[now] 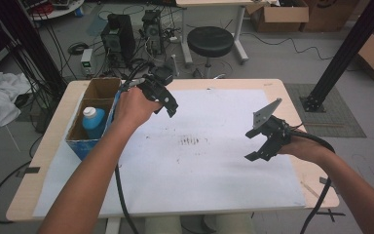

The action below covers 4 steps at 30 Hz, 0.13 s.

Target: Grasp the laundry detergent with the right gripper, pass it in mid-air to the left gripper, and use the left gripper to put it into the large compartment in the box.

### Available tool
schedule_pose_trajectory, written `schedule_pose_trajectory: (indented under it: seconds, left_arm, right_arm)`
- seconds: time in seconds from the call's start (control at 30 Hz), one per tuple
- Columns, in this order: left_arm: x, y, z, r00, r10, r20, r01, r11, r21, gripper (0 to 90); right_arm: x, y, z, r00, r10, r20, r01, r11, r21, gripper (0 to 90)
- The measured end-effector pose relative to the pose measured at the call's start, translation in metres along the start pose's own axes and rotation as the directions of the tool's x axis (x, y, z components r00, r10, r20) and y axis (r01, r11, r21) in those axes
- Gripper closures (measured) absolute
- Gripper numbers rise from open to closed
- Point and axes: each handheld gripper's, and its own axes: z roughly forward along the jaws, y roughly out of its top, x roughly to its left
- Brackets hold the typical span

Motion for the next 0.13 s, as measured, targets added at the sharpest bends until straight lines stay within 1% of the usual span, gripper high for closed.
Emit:
schedule_pose_trajectory:
  seconds: [0.13]
  left_arm:
    - [0.0020,-0.0016,-0.0002,1.0000,-0.004,0.001,0.004,0.9999,-0.013,21.0]
  right_arm:
    - [0.0003,-0.0013,0.0007,1.0000,0.002,0.000,-0.002,1.000,-0.002,16.4]
